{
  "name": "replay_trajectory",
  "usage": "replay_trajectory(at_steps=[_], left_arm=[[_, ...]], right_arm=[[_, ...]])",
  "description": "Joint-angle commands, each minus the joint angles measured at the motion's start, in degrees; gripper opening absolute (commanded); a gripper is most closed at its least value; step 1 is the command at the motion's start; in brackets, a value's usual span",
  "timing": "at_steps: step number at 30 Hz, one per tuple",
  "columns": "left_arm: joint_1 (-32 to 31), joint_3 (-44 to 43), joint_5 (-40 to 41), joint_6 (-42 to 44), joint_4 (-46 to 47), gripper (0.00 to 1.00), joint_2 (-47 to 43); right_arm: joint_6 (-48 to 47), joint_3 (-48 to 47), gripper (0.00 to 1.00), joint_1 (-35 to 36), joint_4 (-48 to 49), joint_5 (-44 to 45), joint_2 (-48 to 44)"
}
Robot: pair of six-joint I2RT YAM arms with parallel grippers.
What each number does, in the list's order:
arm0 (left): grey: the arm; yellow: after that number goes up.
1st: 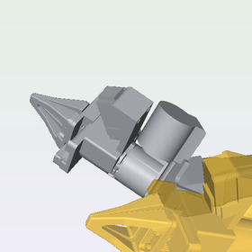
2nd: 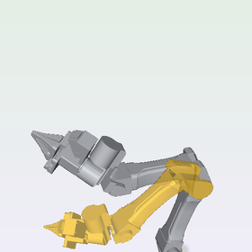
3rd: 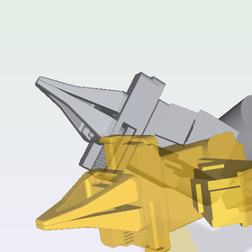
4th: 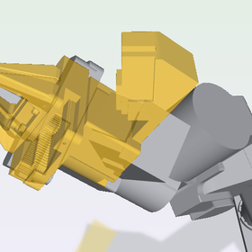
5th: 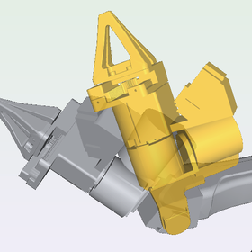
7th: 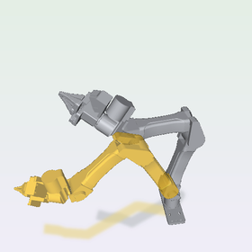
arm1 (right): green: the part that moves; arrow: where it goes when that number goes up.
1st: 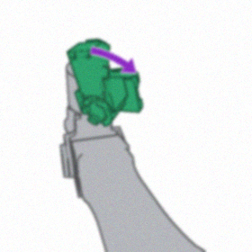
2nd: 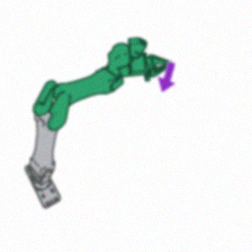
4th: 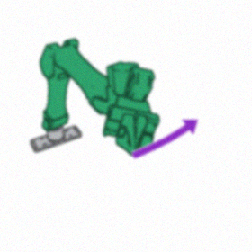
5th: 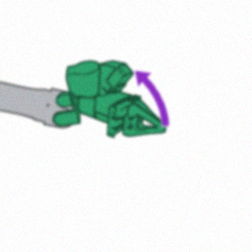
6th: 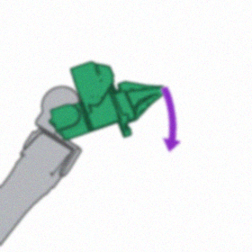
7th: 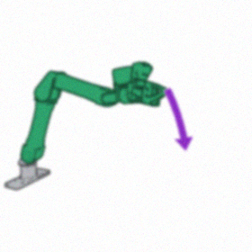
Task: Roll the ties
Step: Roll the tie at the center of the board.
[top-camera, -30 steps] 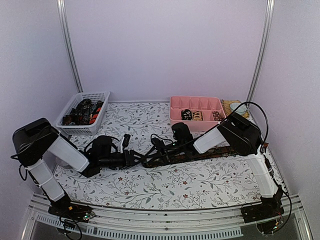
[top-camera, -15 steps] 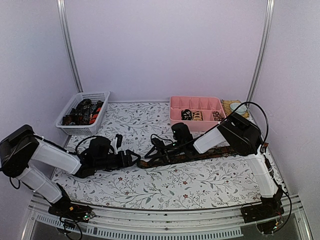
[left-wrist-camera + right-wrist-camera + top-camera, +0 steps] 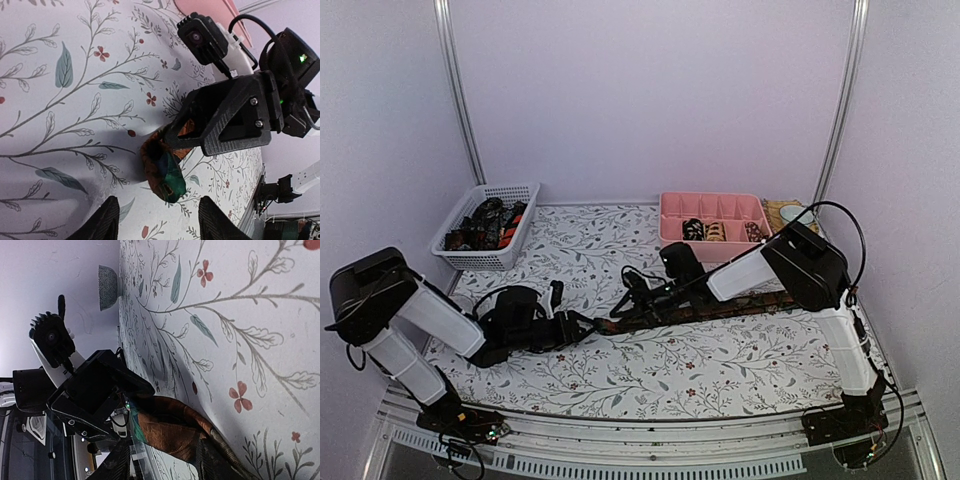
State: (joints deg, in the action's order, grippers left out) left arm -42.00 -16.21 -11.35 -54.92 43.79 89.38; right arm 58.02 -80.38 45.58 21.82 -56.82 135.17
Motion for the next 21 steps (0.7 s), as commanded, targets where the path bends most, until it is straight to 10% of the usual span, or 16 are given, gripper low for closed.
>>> replay_trajectory(at_steps=[1,21], left_arm=[[-0.5,1.1,-2.2,-1.1,6.6,0.51,1.9],[2.0,1.4,-6.1,-2.6,13.7,0.24,7.6]], right_arm=[[-7.2,-1.5,0.45,0.2,-6.6,3.0,-11.3],[-12.3,-5.2,0.44,2.8,-16.6,1.9,-9.3]])
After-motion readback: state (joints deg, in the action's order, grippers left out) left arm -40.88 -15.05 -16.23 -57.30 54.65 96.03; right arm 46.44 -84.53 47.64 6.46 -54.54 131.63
